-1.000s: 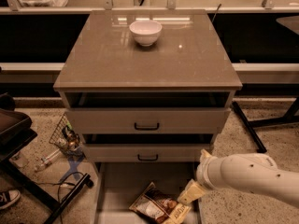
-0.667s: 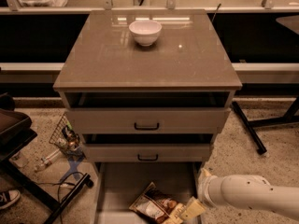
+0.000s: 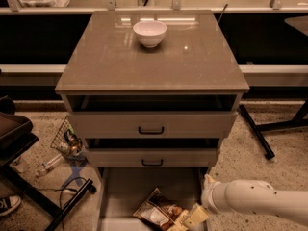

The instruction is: Pick brown chip bag from bottom drawer and place on counter

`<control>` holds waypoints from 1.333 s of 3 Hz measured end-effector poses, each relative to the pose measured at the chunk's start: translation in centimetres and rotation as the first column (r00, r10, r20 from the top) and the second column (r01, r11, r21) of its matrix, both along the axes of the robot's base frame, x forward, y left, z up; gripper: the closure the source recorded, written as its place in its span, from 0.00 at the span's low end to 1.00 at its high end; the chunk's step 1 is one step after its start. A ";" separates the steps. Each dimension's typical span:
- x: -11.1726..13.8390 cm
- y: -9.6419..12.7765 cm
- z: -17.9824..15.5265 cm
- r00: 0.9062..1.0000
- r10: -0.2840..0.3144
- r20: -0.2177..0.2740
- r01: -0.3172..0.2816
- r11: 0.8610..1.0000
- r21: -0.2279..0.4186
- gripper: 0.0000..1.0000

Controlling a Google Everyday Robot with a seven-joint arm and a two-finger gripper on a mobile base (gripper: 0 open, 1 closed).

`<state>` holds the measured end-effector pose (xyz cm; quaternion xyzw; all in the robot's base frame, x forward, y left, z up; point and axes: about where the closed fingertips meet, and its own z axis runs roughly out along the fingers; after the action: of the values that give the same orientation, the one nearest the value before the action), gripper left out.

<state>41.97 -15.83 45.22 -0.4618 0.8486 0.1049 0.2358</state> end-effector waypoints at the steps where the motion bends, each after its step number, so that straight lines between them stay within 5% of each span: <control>1: 2.8 1.9 -3.8 0.999 0.024 -0.035 -0.022 0.998 0.065 0.00; 3: 4.5 4.9 -15.1 0.985 0.047 -0.168 -0.016 0.983 0.185 0.00; 4: 1.6 5.8 -21.1 0.967 0.056 -0.249 0.005 0.971 0.239 0.00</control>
Offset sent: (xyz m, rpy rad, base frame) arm 0.0581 0.0623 -0.1727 0.2465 0.2065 0.0311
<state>43.56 -10.05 24.17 -0.4240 0.8470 0.2670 0.1776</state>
